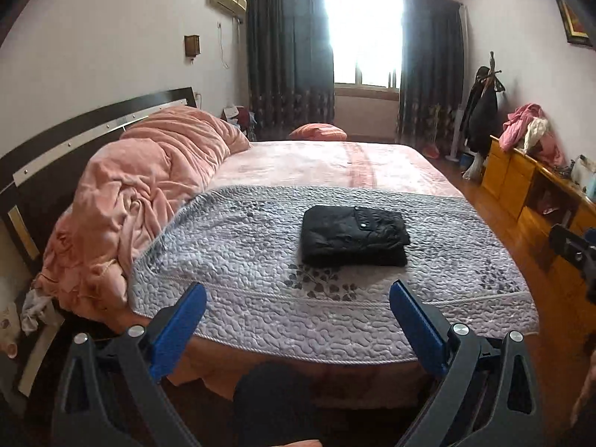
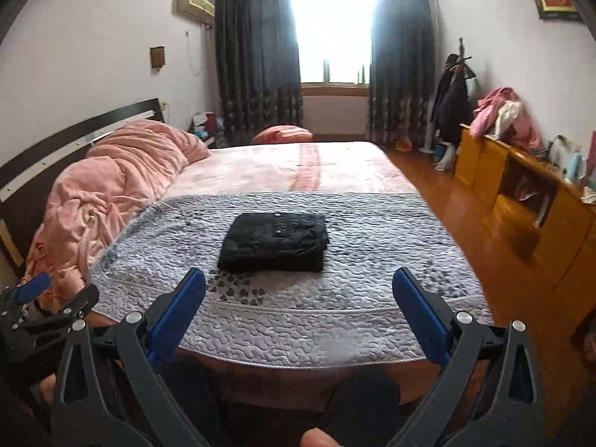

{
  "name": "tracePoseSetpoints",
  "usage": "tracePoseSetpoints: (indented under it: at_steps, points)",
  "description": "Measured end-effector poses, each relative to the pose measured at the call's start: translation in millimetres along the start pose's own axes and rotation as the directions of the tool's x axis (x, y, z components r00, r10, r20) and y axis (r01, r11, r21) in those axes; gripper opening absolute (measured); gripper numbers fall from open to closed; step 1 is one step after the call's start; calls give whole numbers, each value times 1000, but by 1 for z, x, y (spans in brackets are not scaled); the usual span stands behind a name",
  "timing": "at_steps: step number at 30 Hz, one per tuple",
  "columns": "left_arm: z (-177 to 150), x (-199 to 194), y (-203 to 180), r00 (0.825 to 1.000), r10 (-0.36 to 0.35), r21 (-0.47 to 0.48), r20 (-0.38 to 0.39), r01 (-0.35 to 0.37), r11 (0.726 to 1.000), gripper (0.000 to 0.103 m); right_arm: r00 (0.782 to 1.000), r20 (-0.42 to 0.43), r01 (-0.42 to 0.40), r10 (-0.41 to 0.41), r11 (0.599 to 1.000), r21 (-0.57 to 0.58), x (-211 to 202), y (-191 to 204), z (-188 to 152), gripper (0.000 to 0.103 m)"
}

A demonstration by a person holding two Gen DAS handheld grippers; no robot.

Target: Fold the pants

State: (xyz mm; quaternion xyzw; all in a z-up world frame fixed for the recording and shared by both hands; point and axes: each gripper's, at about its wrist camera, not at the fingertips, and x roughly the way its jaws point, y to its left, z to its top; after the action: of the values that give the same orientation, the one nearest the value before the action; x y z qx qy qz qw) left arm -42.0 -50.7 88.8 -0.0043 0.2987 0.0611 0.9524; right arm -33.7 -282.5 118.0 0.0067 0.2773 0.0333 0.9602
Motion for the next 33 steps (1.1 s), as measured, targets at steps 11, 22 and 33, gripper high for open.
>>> tracePoseSetpoints:
  at_steps: [11,22,33]
  points:
    - [-16,6,-11,997,-61,-33,-51,59,998,99,998,-63,-14,15,1000,18,3,5,-12,100]
    - [-11,23,-12,996,-56,-47,-67,53,997,99,997,-76,-25,25,1000,8,22,9,-11,100]
    - [-4,34,-14,996,-48,-48,-77,44,998,99,994,-104,-47,47,999,-6,42,11,-6,100]
